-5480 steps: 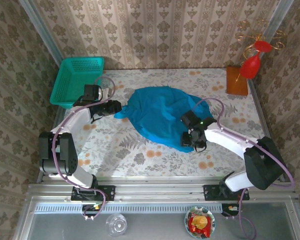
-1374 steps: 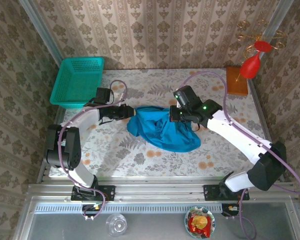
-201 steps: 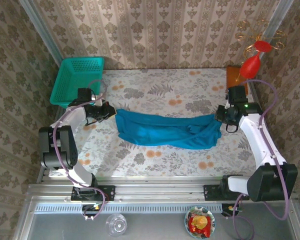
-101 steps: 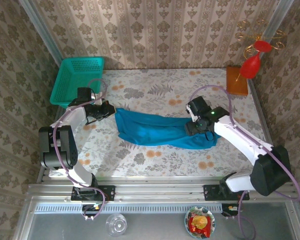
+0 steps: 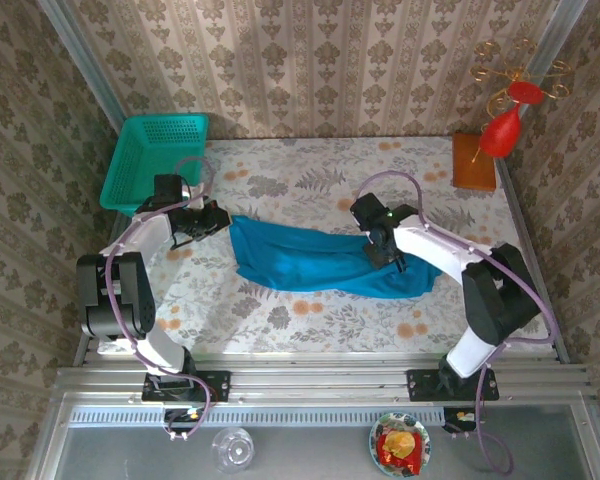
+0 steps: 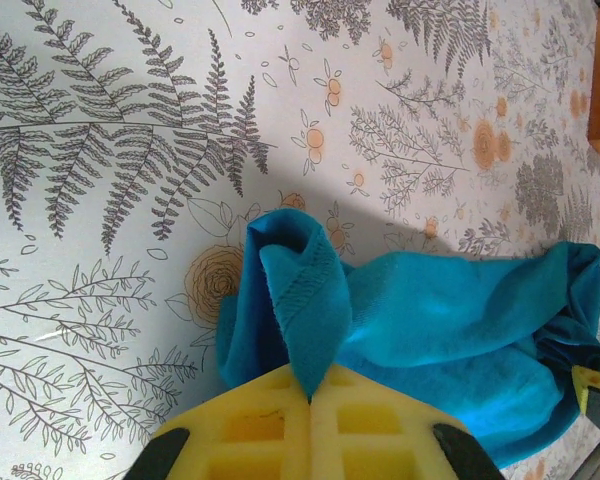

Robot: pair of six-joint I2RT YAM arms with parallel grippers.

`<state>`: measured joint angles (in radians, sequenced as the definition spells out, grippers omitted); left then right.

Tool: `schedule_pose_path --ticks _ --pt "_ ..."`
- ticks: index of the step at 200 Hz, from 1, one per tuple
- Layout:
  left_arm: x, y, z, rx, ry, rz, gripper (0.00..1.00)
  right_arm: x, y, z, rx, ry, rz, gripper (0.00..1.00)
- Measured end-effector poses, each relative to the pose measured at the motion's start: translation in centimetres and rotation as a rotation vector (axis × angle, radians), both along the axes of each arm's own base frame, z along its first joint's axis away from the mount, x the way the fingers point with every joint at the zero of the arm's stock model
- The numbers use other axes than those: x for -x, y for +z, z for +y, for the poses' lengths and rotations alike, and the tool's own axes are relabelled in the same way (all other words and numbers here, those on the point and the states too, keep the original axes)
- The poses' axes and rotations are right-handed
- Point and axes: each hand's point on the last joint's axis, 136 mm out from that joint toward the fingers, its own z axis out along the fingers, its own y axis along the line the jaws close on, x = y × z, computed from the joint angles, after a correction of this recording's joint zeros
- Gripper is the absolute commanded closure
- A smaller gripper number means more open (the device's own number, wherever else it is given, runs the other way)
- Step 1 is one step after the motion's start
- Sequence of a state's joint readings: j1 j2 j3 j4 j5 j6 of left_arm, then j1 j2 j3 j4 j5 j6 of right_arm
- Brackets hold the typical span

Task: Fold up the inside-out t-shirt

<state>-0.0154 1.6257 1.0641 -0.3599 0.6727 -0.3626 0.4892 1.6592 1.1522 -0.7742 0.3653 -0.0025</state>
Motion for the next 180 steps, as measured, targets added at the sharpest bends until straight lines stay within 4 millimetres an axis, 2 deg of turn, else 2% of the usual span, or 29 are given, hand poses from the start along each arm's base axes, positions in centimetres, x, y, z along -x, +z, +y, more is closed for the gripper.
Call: schedule_pose_path --ticks 13,32,51,65,86,117,136,150,167,180 --pt "0.0 0.2 0.0 0.0 0.0 -0.006 1.0 -0.5 0.4 -0.1 0.01 -0.008 -0.018 0.83" --pt "0.0 0.8 0.0 0.0 0.002 -0.023 1.0 -1.3 1.5 -0.3 0.025 -0.034 -0.06 1.0" --pt "-0.2 2.2 0.3 0.005 0.016 -0.063 1.0 -2.4 3.4 -0.6 0.044 -0.05 -0.119 1.0" --pt "-0.4 3.7 0.8 0.016 0.036 -0.097 1.0 -3.3 5.6 -0.8 0.041 -0.068 -0.178 1.0" --pt "-1.1 6.3 2.0 0.035 0.078 -0.157 1.0 -4.6 10.8 -1.2 -0.004 -0.096 -0.311 1.0" --pt "-2.4 11.4 4.1 0.06 0.147 -0.272 1.0 -5.4 21.6 -2.7 -0.131 -0.165 -0.582 1.0" --pt "-3.0 14.4 5.2 0.084 0.176 -0.338 1.0 -4.3 28.4 -4.5 -0.212 -0.208 -0.759 1.0" --pt "-3.3 16.0 5.7 0.1 0.187 -0.37 1.0 -3.0 32.5 -6.0 -0.257 -0.242 -0.868 1.0" --pt "-3.3 17.0 6.2 0.114 0.196 -0.391 1.0 -1.2 36.1 -8.4 -0.287 -0.295 -0.976 1.0" --pt "-3.0 17.5 6.3 0.129 0.197 -0.395 1.0 0.4 37.9 -10.3 -0.298 -0.341 -1.041 1.0"
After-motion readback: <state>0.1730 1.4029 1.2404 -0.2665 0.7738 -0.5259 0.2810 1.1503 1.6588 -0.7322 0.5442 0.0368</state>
